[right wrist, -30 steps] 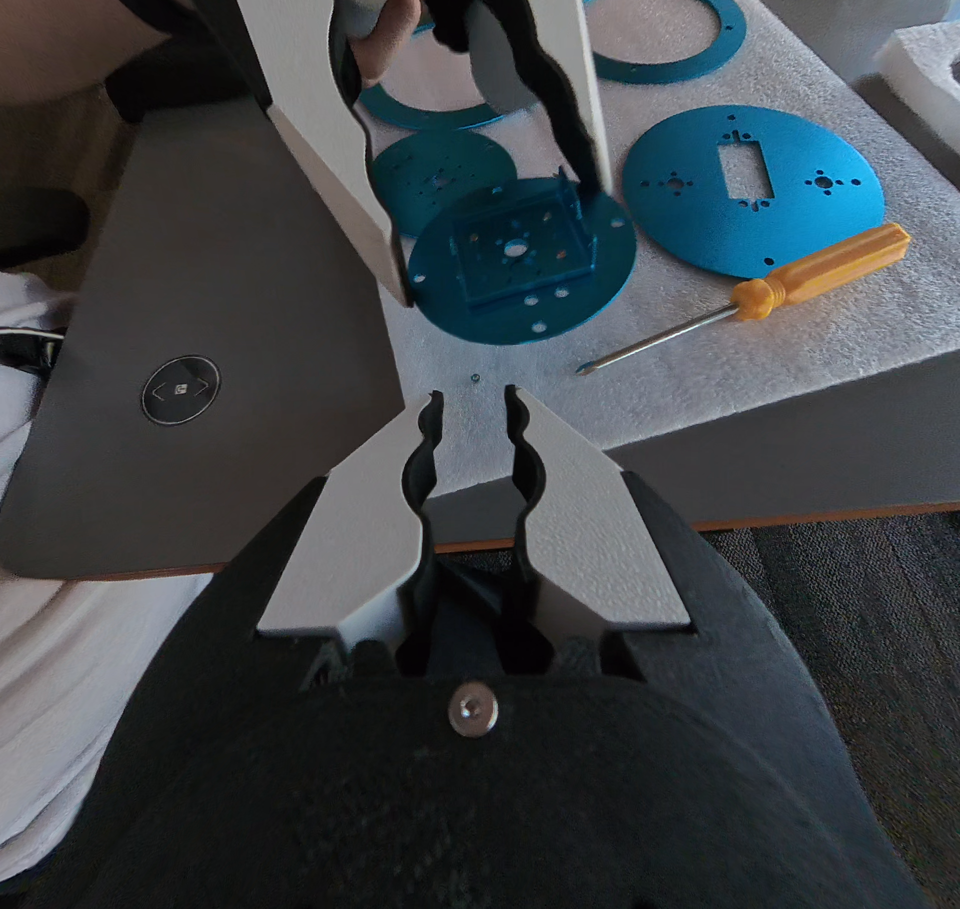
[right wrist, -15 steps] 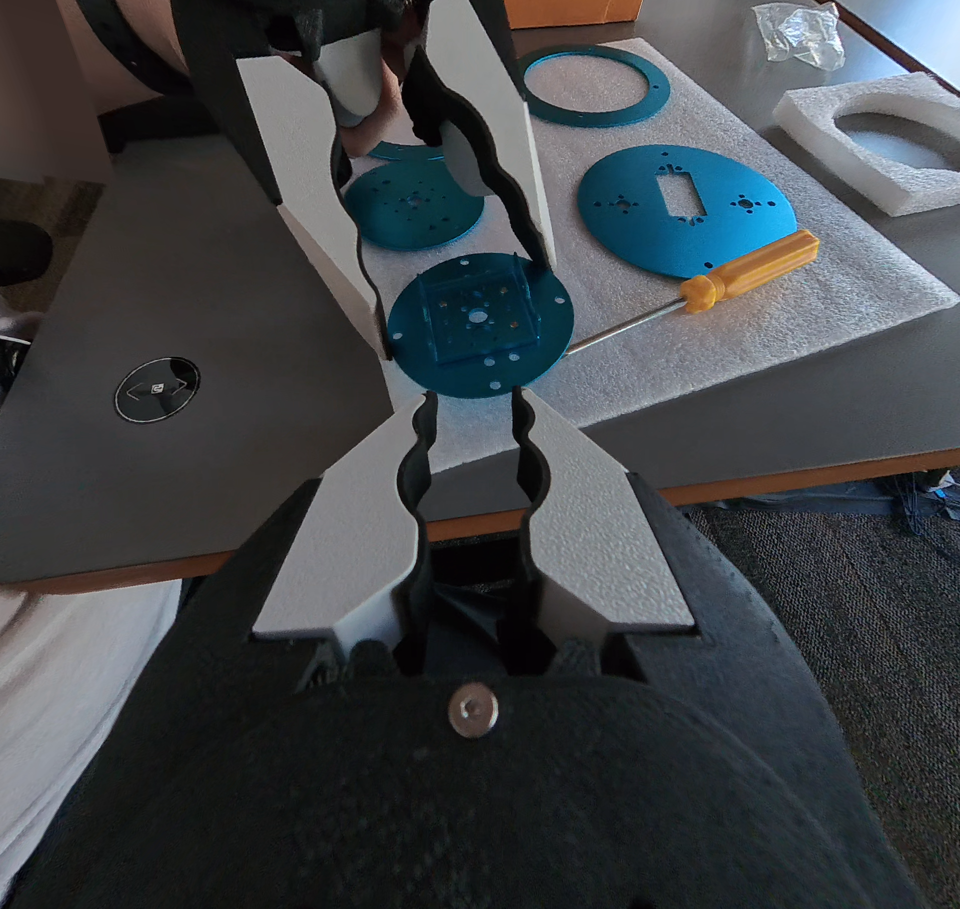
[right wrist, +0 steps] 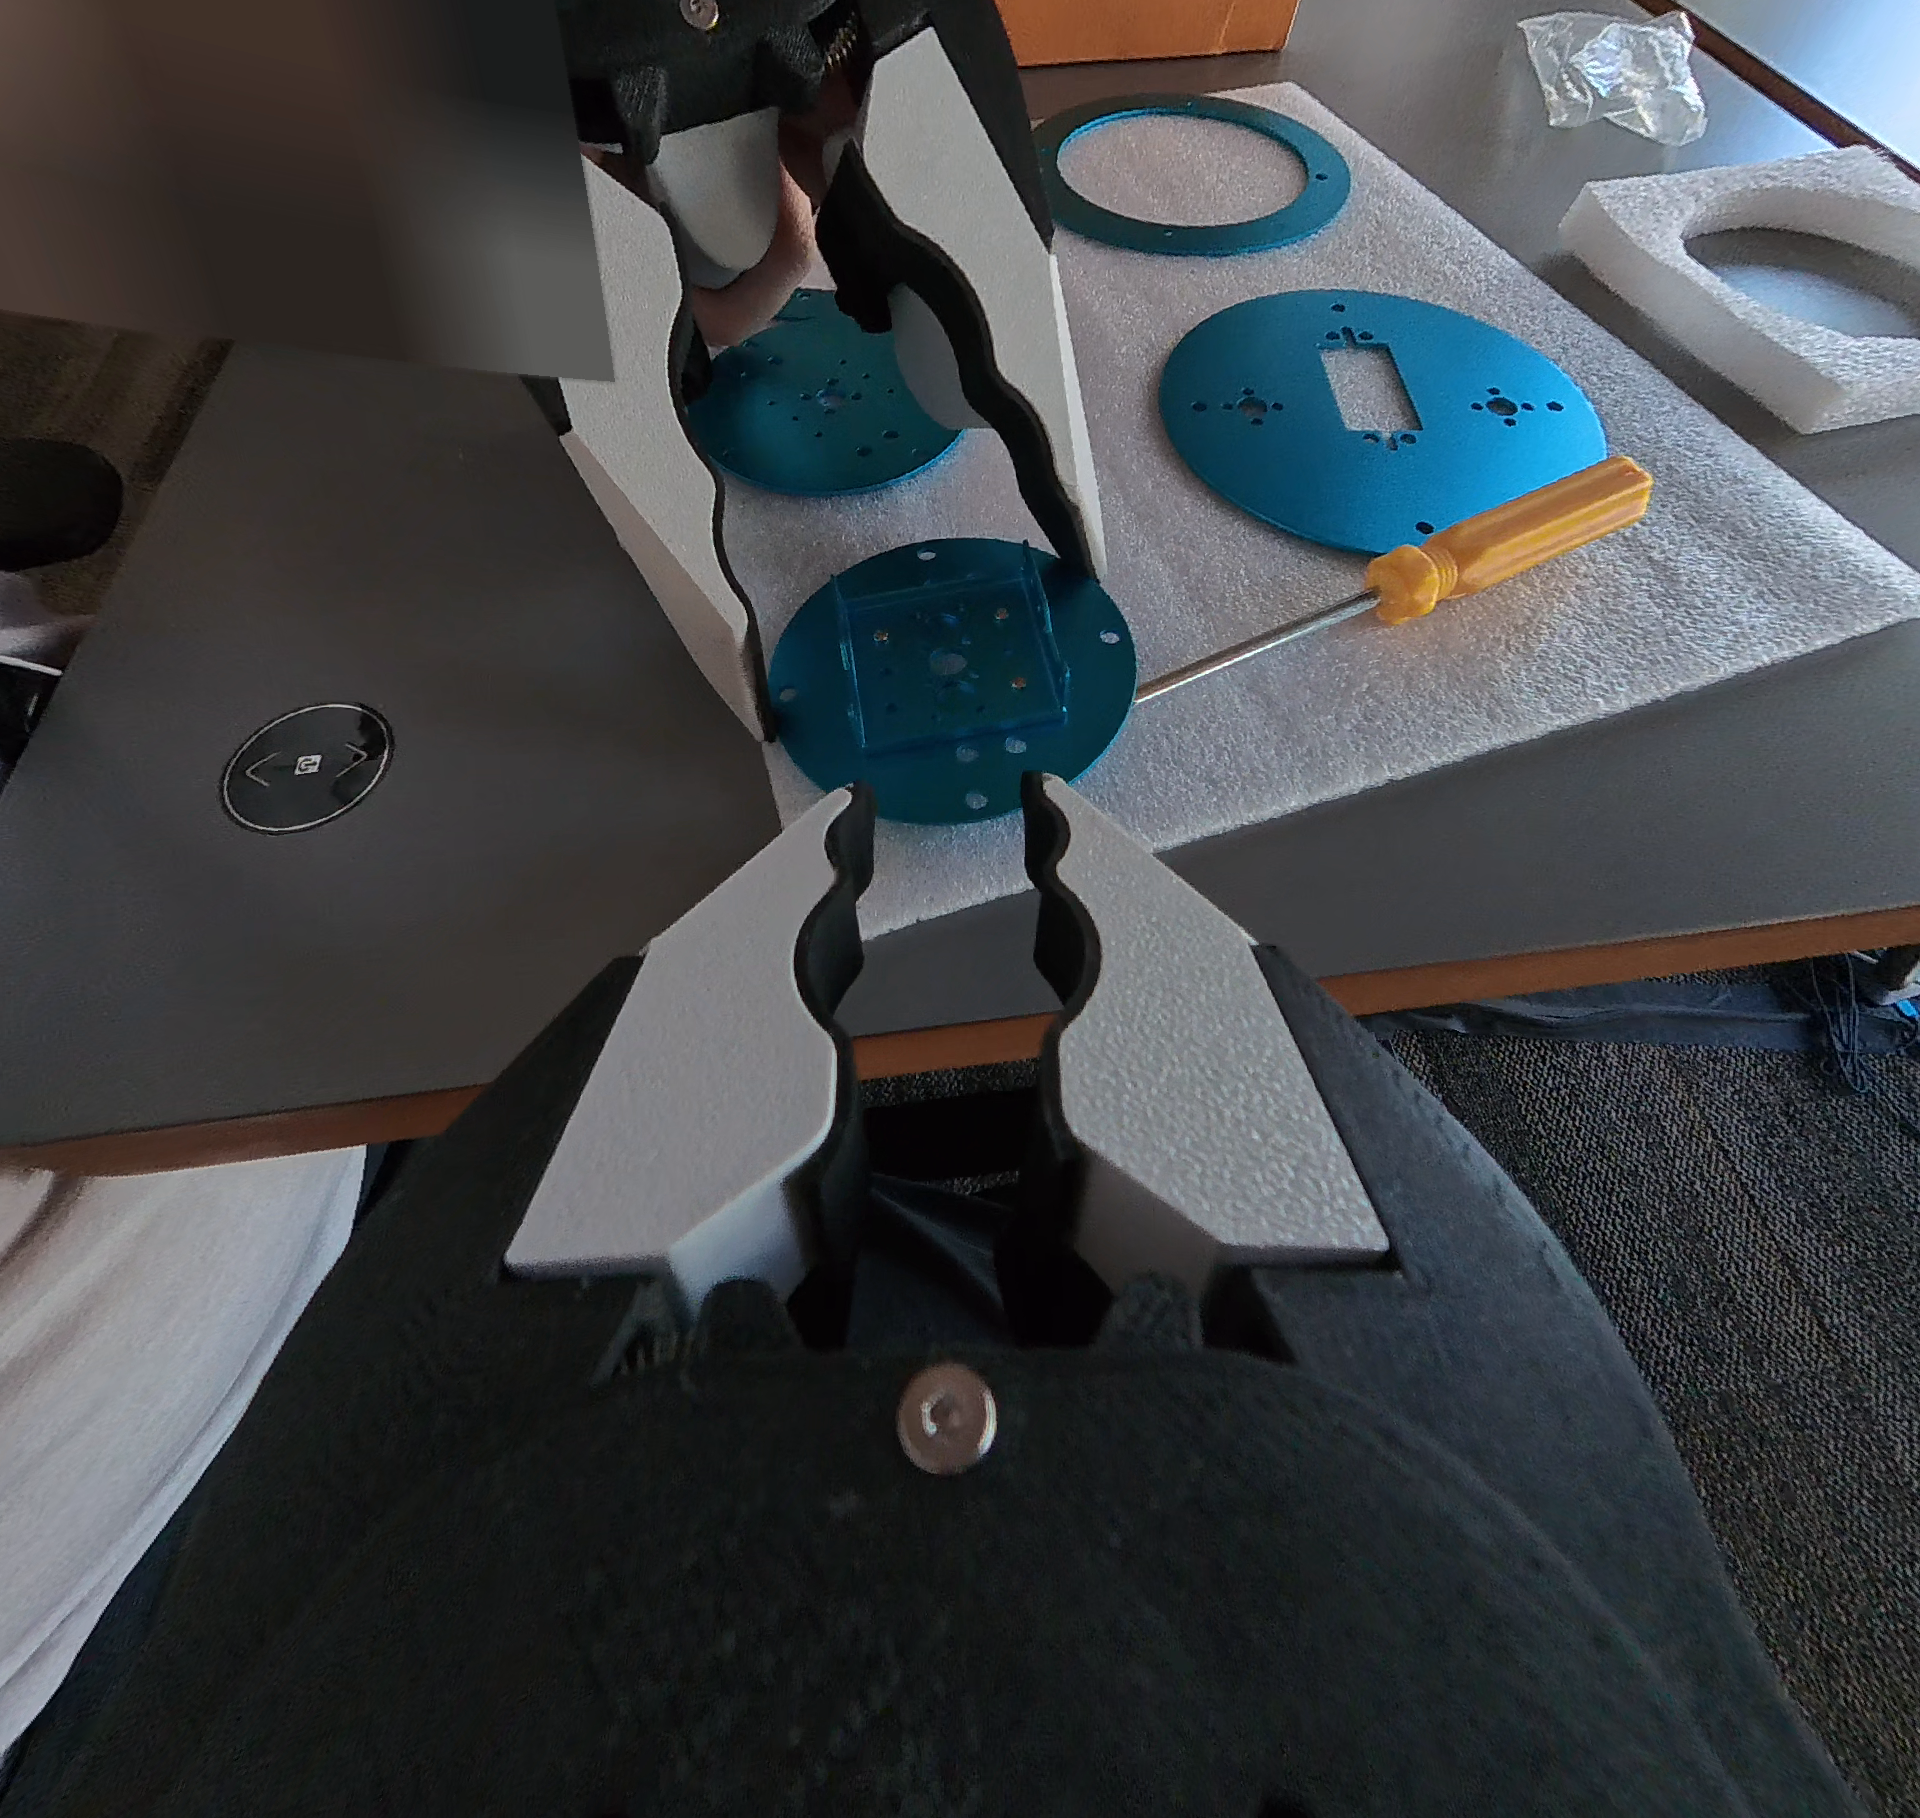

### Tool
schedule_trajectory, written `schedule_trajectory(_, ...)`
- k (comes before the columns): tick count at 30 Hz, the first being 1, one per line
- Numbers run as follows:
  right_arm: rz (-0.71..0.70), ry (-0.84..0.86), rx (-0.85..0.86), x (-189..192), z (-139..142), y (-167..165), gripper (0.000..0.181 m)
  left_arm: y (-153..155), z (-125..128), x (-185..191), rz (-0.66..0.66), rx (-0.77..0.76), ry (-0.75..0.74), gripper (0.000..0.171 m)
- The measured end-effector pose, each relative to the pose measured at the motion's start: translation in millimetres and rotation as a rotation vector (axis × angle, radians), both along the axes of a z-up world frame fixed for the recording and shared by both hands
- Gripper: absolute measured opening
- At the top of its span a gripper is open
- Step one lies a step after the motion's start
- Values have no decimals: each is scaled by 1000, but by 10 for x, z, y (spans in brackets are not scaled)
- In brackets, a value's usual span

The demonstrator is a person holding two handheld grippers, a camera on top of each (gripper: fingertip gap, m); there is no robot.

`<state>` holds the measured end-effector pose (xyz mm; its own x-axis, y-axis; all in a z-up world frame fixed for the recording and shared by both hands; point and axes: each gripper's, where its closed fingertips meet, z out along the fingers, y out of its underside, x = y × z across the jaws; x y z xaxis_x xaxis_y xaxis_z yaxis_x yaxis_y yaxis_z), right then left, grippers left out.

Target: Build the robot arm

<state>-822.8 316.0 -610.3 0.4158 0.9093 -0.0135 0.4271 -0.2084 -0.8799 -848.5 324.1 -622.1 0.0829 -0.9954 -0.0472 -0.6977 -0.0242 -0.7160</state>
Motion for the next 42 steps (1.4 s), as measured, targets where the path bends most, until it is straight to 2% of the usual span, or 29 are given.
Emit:
schedule_trajectory(24, -8, 30, -18, 48, 8, 53, 29, 38, -8, 53, -4, -19, 2, 79)
schedule_trajectory(27, -60, 71, -36, 123, 83, 197, 28, 37, -13, 53, -5, -21, 3, 79)
schedule_trajectory(31, -217, 91, -195, 188, 154, 592, 24, 36, -18, 54, -3, -18, 0, 79)
schedule_trajectory(35, -282, -3, -344, -1, 117, 815, 26, 37, -19, 55, 2, -18, -3, 79)
schedule_trajectory(38, -342, -193, -377, -45, -121, 840, 34, 36, -19, 54, 2, -15, 0, 79)
schedule_trajectory(41, -386, -245, -347, -37, -120, 899, 7, 39, -18, 54, -1, -12, 5, 79)
schedule_trajectory(42, -384, -261, -352, -40, -129, 908, 7, 40, -19, 54, -2, -11, 6, 79)
